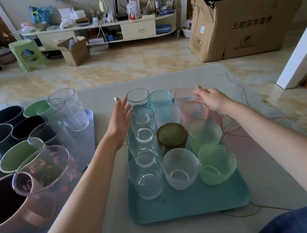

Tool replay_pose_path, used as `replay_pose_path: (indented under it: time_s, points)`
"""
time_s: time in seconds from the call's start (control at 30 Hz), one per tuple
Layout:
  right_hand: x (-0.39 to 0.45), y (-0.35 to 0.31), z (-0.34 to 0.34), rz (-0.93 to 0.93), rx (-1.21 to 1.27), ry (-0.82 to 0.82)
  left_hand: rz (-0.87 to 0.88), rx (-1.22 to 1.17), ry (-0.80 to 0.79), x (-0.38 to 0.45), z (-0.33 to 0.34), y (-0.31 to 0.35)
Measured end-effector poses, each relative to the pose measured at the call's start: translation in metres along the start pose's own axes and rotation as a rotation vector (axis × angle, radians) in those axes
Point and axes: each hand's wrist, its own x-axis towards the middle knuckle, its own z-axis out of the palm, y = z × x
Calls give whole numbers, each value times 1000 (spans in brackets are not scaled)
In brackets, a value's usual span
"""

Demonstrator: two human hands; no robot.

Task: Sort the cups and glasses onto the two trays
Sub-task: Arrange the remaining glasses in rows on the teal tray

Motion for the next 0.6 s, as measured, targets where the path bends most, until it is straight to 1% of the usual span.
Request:
replay_pose_path:
  time_s: [0.23,0.27,0.33,0.37,0.4,0.43,0.5,0.6]
  points:
    - [2,3,3,-6,-30,40,0,-14,-13,-5,6,5]
    - [-1,1,4,-36,-69,64,2,-14,-16,-6,7,6]
    - [-8,-9,8,-177,-150,125,2,-9,-16,-7,9,6]
    - [-11,-16,11,-263,-177,131,4,-7,-15,-7,9,6]
    - [-12,-25,15,-338,-220,101,4,-9,-13,-7,9,5]
    - [-11,-32,20,-391,-298,47,0,-9,-11,-6,8,4]
    - [-3,-42,32,-413,-526,-52,-11,-5,-8,-7,6,3]
    - [5,-49,43,-358,-767,-81,-11,0,-16,-8,5,2]
